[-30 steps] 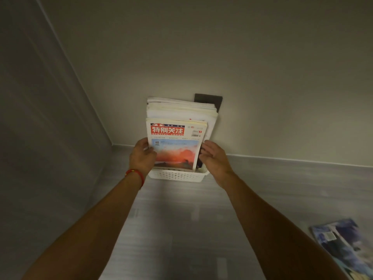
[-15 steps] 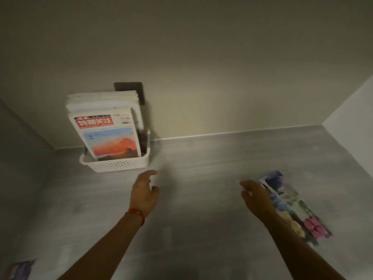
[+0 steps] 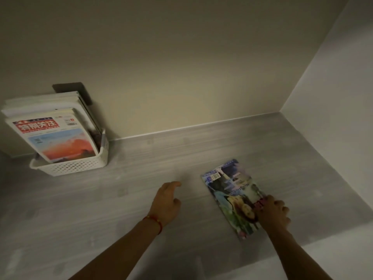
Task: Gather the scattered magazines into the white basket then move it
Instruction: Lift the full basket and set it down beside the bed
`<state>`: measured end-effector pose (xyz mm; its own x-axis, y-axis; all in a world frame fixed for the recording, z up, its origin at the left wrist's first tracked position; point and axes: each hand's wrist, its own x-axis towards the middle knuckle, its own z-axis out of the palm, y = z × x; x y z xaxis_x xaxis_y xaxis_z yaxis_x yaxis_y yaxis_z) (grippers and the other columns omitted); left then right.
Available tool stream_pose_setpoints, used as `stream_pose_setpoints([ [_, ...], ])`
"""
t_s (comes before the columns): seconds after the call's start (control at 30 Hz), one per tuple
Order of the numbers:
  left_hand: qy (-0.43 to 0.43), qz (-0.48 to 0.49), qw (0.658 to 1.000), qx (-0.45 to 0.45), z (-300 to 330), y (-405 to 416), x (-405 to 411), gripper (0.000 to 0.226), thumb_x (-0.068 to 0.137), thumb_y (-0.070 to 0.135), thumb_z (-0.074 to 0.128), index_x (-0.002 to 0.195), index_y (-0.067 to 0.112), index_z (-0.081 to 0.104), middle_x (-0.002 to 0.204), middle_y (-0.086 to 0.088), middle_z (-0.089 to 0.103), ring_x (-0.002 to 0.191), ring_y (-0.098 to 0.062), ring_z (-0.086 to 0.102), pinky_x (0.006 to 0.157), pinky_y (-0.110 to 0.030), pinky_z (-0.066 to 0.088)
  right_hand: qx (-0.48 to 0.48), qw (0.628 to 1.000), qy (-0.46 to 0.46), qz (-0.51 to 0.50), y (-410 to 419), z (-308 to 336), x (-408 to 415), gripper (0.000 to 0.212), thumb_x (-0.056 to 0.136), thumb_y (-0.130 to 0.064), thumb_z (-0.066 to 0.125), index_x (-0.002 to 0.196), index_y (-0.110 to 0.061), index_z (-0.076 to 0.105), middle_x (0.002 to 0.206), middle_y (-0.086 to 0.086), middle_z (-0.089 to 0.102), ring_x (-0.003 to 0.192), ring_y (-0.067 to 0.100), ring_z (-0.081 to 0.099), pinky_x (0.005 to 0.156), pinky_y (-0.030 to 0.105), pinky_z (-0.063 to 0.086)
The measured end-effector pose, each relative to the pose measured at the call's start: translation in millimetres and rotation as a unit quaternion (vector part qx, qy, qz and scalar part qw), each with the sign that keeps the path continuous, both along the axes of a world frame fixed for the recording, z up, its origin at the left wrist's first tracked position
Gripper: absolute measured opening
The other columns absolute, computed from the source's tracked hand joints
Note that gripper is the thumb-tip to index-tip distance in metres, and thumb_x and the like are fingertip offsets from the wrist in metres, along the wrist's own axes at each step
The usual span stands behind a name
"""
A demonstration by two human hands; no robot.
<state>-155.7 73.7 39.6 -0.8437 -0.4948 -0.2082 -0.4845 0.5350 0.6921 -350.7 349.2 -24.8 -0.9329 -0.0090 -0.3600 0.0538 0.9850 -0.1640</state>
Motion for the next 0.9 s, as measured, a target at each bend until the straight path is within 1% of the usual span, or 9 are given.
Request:
stream_pose_setpoints([
  [0.13, 0.009, -0.01, 1.0, -0.015, 5, 16, -7, 0.054, 0.088, -0.001, 0.051, 0.139, 0.015, 0.049, 0.143, -0.007, 0.049, 0.134, -0.021, 0.045, 0.111, -0.018, 0.03, -0.032, 0.999, -0.006, -0.013, 9, 4, -11, 0.056, 0.081, -0.034, 0.071, 0.125, -0.01, 0.047, 0.124, 0.018, 0.044, 0.113, 0.037, 0.045, 0.094, 0.048, 0.043],
  [0.23, 0.023, -0.031, 0.998, -0.042, 12, 24, -13, 0.055, 0.087, -0.002, 0.051, 0.139, 0.016, 0.05, 0.142, -0.006, 0.05, 0.133, -0.021, 0.046, 0.108, -0.014, 0.028, -0.224, 0.974, 0.011, 0.023, 15, 10, -11, 0.021, 0.091, -0.014, 0.061, 0.112, -0.014, 0.06, 0.109, 0.018, 0.066, 0.088, 0.029, 0.063, 0.079, 0.04, 0.056],
  [0.3, 0.059, -0.048, 0.995, -0.07, 21, 29, -19, 0.057, 0.085, -0.005, 0.052, 0.138, 0.016, 0.051, 0.14, -0.007, 0.051, 0.131, -0.023, 0.047, 0.108, -0.014, 0.028, -0.308, 0.946, 0.023, 0.1, 15, 28, -7, 0.021, 0.093, -0.013, 0.062, 0.104, -0.031, 0.063, 0.094, 0.001, 0.073, 0.08, 0.013, 0.069, 0.067, 0.029, 0.057],
  [0.4, 0.145, -0.1, 0.974, -0.14, 41, 39, -31, 0.058, 0.082, -0.003, 0.056, 0.137, 0.013, 0.053, 0.14, -0.013, 0.052, 0.129, -0.031, 0.049, 0.113, -0.032, 0.039, -0.356, 0.903, 0.055, 0.235, 2, 71, -1, 0.03, 0.093, -0.013, 0.064, 0.103, -0.041, 0.067, 0.087, -0.021, 0.071, 0.084, -0.008, 0.067, 0.064, 0.003, 0.049],
  [0.5, 0.178, -0.132, 0.927, -0.302, 62, 43, -43, 0.057, 0.087, 0.014, 0.061, 0.143, 0.013, 0.048, 0.15, -0.019, 0.042, 0.14, -0.036, 0.038, 0.117, -0.052, 0.032, -0.363, 0.871, 0.073, 0.322, -27, 121, -1, 0.022, 0.092, -0.019, 0.066, 0.106, -0.035, 0.074, 0.083, -0.026, 0.07, 0.081, -0.014, 0.066, 0.065, 0.0, 0.046],
  [0.6, 0.102, -0.132, 0.908, -0.383, 79, 31, -38, 0.068, 0.088, 0.026, 0.061, 0.15, 0.021, 0.036, 0.155, -0.013, 0.039, 0.147, -0.034, 0.029, 0.119, -0.062, 0.018, -0.397, 0.836, 0.085, 0.368, -67, 162, 5, 0.022, 0.087, -0.019, 0.073, 0.097, -0.038, 0.075, 0.082, -0.029, 0.07, 0.081, -0.009, 0.067, 0.069, 0.003, 0.048],
  [0.67, 0.062, -0.117, 0.939, -0.319, 84, 15, -24, 0.056, 0.089, 0.026, 0.059, 0.143, 0.027, 0.044, 0.137, -0.008, 0.06, 0.132, -0.032, 0.05, 0.112, -0.053, 0.036, -0.421, 0.814, 0.085, 0.391, -97, 178, 15, 0.017, 0.085, -0.023, 0.075, 0.093, -0.037, 0.071, 0.085, -0.023, 0.073, 0.082, -0.003, 0.069, 0.068, 0.009, 0.052],
  [0.73, 0.091, -0.07, 0.975, -0.191, 84, -5, -4, 0.032, 0.093, 0.02, 0.052, 0.124, 0.029, 0.054, 0.109, -0.005, 0.073, 0.102, -0.031, 0.067, 0.086, -0.043, 0.054, -0.458, 0.798, 0.067, 0.386, -126, 186, 23, 0.023, 0.084, -0.028, 0.076, 0.103, -0.037, 0.067, 0.094, -0.02, 0.073, 0.088, -0.001, 0.07, 0.07, 0.013, 0.055],
  [0.9, 0.163, 0.015, 0.986, -0.031, 79, -61, 60, 0.013, 0.102, 0.017, 0.047, 0.108, 0.017, 0.058, 0.098, -0.003, 0.072, 0.088, -0.02, 0.069, 0.075, -0.041, 0.057, -0.536, 0.803, 0.089, 0.245, -176, 164, 34, 0.026, 0.094, -0.036, 0.064, 0.119, -0.03, 0.062, 0.117, -0.01, 0.068, 0.11, 0.011, 0.064, 0.09, 0.024, 0.047],
])
